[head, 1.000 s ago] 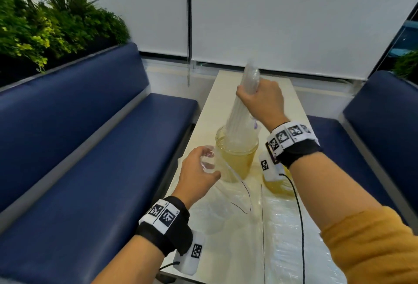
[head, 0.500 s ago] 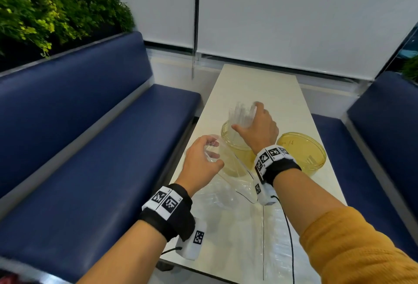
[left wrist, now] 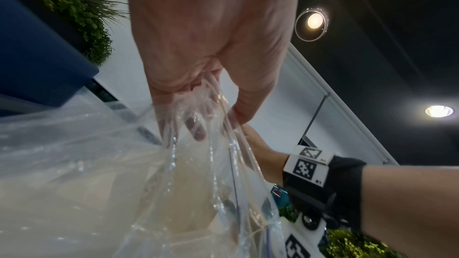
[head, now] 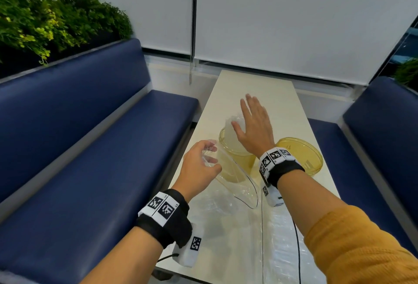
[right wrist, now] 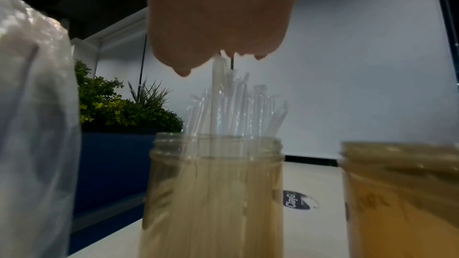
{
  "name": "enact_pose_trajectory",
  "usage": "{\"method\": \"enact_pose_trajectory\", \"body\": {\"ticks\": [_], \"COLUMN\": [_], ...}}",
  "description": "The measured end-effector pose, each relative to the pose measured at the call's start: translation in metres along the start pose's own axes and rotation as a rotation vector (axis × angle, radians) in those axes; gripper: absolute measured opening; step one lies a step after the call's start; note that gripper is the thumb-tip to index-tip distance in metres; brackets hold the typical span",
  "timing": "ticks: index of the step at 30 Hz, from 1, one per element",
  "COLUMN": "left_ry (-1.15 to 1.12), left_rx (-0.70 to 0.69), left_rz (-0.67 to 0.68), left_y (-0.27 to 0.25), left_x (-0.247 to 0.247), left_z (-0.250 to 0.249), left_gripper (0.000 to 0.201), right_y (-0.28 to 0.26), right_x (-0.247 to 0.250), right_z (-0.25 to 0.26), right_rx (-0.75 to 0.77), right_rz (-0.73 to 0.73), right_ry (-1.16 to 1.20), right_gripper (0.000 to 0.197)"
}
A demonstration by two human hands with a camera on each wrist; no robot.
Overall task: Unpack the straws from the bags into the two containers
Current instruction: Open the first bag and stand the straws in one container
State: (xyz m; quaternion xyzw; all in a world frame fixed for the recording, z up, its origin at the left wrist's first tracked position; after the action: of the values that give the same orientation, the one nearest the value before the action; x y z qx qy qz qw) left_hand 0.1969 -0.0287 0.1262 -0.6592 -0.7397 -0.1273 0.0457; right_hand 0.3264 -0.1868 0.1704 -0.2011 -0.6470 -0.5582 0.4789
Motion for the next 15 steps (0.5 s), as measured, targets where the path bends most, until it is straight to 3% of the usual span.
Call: {"method": "enact_pose_trajectory", "body": {"ticks": [3, 5, 9, 11, 13, 15], "left_ry": [0.016, 0.04, 0.061, 0.062, 0.073, 0.095], "left_rx": [-0.003, -0.011, -0.032, -0.035, -0.045, -0.055], "left_rz": [0.02, 0.047, 0.14, 0.195, 0.225, 0.241], "left_y": [0.001, 0.003, 0.005, 0.007, 0.008, 0.007], "left_x": [-0.002, -0.004, -0.017, -0.027, -0.035, -0.041], "left_z": [-0.001, -0.003, -0.008, -0.009, -0.008, -0.008], "left_gripper": [0.055, 0.059, 0.074, 0.082, 0.086, 0.088], "right_y": [0.003, 0.0, -0.003, -0.018, -0.042, -0.072], "right_x": [-0.028, -0.032, 0.029, 0.054, 0.057, 0.037], "right_z": [0.004, 0.0, 0.008, 0.018, 0.035, 0.048], "right_rx": [0.071, 0.053, -0.009, -0.015, 0.005, 0.014], "right_rz": [0.302, 0.38, 0.081, 0.057, 0.216, 0.487], "right_ry": [-0.054, -0.108, 0.064, 0.193, 0.272, 0.264], "right_gripper": [0.056, 0.056, 0.044, 0.03, 0.037, 0.033]}}
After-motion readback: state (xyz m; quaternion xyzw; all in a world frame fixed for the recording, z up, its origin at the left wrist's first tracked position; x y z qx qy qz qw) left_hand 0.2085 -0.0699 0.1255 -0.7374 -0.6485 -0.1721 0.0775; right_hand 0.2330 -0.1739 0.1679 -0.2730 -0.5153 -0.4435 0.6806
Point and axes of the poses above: each hand's wrist, its own y-axis towards the middle knuckle, its own x-axis out of the back of the hand, z = x × y, the point moved 9 cm from there along y, towards the middle knuckle, and after that the axes turned 1 degree about x, right-handed, at the moved point
